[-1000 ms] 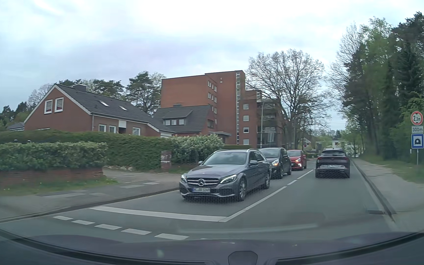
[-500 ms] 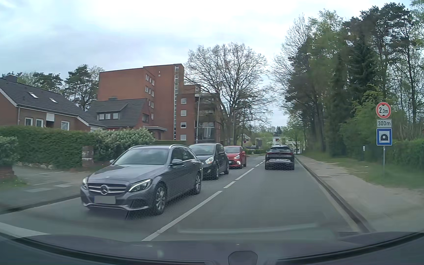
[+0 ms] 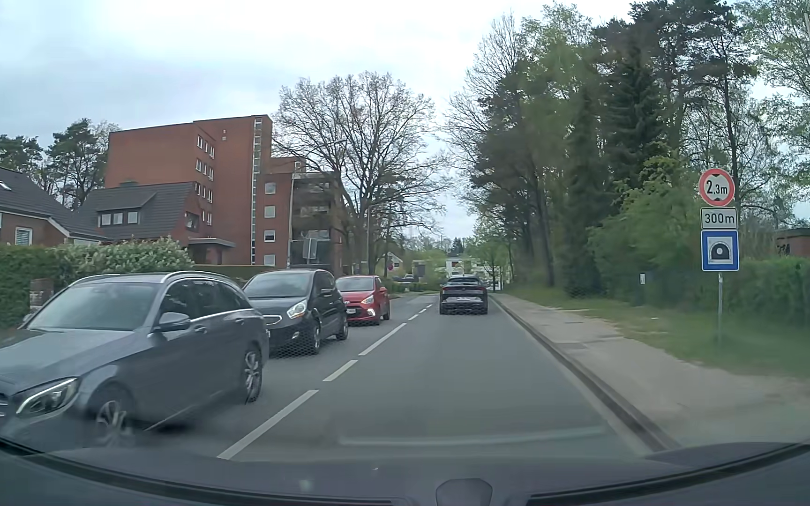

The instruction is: Follow the waypoints while adhering to traffic rules and regulations

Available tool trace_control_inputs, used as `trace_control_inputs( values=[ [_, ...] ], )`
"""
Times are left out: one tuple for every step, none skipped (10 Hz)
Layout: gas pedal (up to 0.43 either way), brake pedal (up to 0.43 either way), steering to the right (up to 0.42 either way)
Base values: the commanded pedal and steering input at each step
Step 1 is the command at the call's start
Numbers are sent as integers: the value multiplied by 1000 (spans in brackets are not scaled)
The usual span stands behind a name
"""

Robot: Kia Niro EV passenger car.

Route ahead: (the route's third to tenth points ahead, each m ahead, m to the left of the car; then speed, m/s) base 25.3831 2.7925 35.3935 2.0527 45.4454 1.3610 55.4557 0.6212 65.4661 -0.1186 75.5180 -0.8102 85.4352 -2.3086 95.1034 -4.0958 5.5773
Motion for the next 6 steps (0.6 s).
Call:
trace_control_inputs(
  values=[
    [311, 0, 95],
    [311, 0, 76],
    [319, 0, 60],
    [331, 0, 51],
    [331, 0, 41],
    [331, 0, 29]
  ],
)
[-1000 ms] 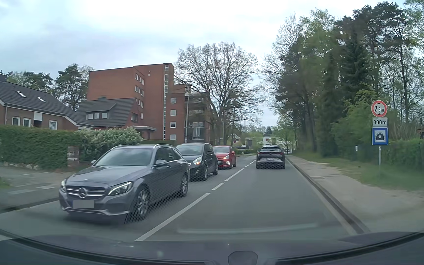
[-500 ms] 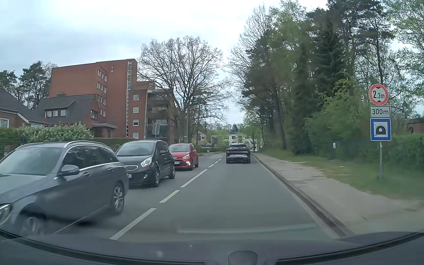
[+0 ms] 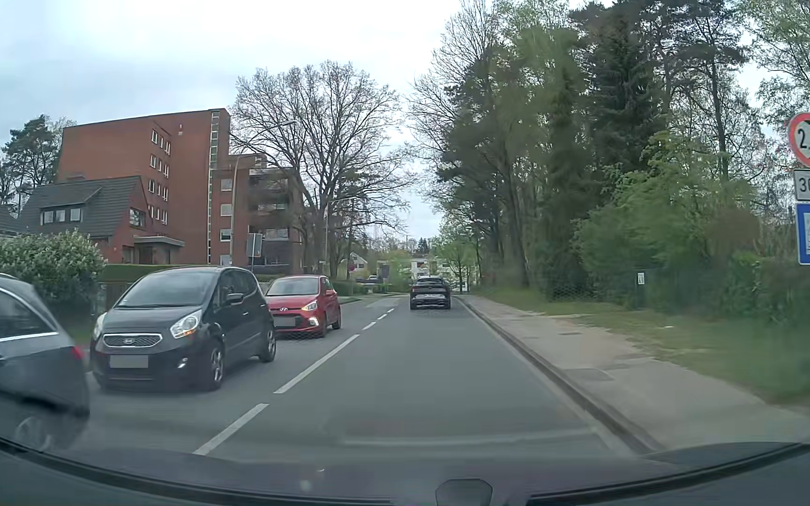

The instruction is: Follow the waypoints while adhering to traffic rules and regulations

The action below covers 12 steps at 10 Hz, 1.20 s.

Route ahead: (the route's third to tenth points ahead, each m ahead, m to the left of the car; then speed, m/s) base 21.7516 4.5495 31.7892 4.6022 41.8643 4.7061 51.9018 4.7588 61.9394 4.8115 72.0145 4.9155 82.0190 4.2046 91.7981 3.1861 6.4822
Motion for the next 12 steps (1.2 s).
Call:
trace_control_inputs(
  values=[
    [331, 0, 19],
    [358, 0, 12],
    [358, 0, 9],
    [358, 0, 7],
    [358, 0, 4],
    [358, 0, 2],
    [370, 0, 2],
    [370, 0, 2],
    [370, 0, 1],
    [370, 0, 2],
    [370, 0, 1],
    [370, 0, 1]
  ],
)
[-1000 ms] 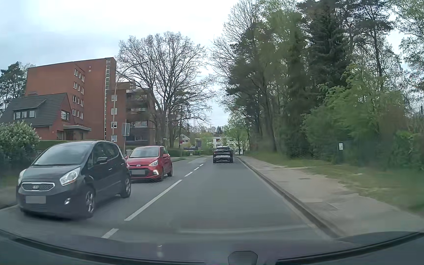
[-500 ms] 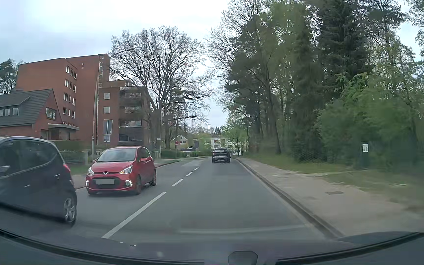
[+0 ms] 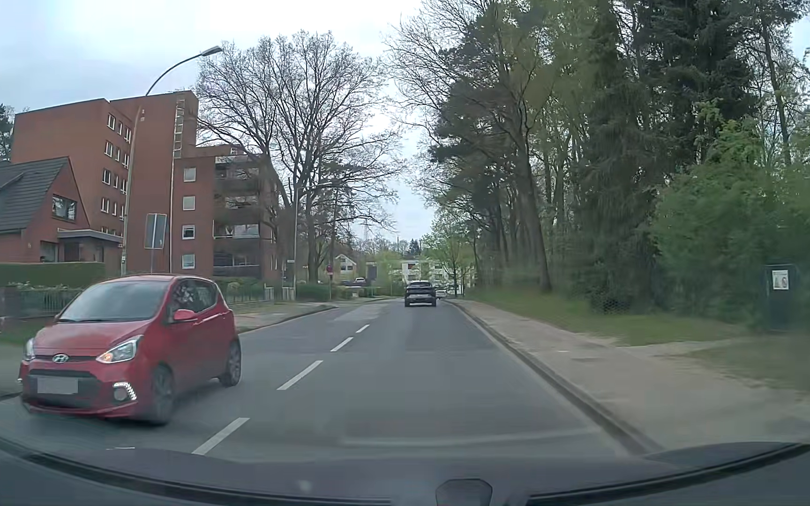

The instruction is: Follow the waypoints while adhering to traffic rules and regulations

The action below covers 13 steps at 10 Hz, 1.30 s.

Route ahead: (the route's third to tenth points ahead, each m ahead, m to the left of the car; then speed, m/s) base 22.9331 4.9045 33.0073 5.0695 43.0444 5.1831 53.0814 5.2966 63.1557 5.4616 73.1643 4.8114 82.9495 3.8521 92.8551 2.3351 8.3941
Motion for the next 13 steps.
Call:
trace_control_inputs(
  values=[
    [378, 0, 2],
    [378, 0, 1],
    [378, 0, 1],
    [378, 0, 1],
    [378, 0, 1],
    [378, 0, 2],
    [378, 0, 2],
    [370, 0, 2],
    [370, 0, 1],
    [370, 0, 2],
    [319, 0, 1],
    [319, 0, 2],
    [319, 0, 2]
  ],
)
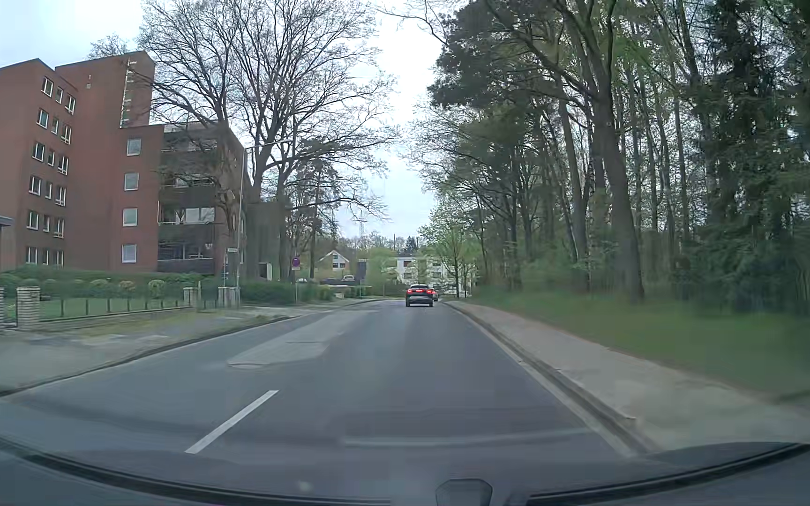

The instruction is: Follow the waypoints while adhering to traffic rules and regulations

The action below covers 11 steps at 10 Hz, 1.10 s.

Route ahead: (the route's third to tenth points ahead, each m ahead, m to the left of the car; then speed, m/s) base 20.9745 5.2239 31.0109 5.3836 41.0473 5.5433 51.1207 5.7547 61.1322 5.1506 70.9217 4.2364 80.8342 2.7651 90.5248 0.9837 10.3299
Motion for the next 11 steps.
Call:
trace_control_inputs(
  values=[
    [311, 0, 2],
    [287, 0, 3],
    [280, 0, 4],
    [268, 0, 5],
    [268, 0, 5],
    [260, 0, 4],
    [260, 0, 4],
    [248, 0, 4],
    [240, 0, 4],
    [240, 0, 3],
    [220, 0, 1]
  ],
)
